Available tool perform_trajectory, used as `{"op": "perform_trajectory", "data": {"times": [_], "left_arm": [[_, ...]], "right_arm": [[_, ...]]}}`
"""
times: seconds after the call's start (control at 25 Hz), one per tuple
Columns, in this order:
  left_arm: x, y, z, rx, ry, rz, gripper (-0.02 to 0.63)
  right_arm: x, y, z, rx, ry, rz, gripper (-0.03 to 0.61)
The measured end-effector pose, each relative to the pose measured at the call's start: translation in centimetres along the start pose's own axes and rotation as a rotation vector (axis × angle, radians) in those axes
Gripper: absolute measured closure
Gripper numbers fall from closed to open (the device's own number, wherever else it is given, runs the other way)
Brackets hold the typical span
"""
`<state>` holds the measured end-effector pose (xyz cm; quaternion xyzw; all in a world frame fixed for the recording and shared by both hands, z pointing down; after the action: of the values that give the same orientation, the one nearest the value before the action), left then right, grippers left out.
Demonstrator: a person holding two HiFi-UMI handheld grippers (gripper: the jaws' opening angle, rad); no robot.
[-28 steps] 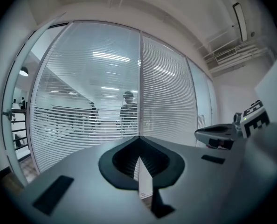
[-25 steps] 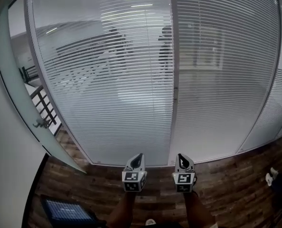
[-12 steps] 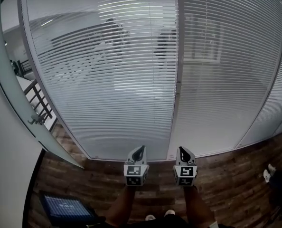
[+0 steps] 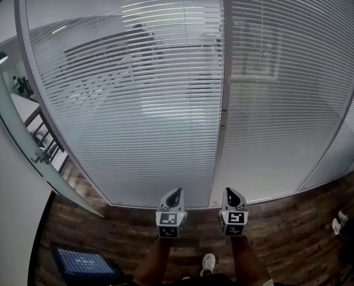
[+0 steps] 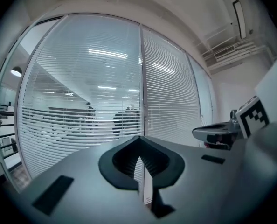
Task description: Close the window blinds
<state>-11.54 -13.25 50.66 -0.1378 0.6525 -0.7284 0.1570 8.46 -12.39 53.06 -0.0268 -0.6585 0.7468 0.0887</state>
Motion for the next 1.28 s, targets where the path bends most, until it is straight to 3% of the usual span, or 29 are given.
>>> {"op": "perform_trajectory", "data": {"times": [0.44,0.76,1.12,1.28], "left_arm": [[1.2,0.4,7.2,0.011,0.020,0.004,0.620],[2.5,1.1,10.8,-0.015,0.080,0.013,0.620],[3.0,-0.4,13.9,-0.011,0.090,0.045,0.620],[3.0,0.2,15.8,-0.008,0.114,0.031,0.620]], "right_arm": [[-1.8,3.1,8.1,-0.032,0.044,-0.036,0.575],[-2.6,3.1,11.4,-0.016,0.072,-0.007,0.575],[-3.8,1.5,14.0,-0.047,0.094,0.018,0.575],[-5.4,1.5,16.2,-0.043,0.089,-0.009,0.575]]}}
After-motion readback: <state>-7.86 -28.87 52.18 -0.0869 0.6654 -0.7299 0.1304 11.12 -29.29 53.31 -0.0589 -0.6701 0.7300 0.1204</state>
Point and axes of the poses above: the fingertips, and each gripper's own axes: z forward along the fingers, x to its left, y out of its top, the point moved 3 cm from there along -z, backward along the fingers
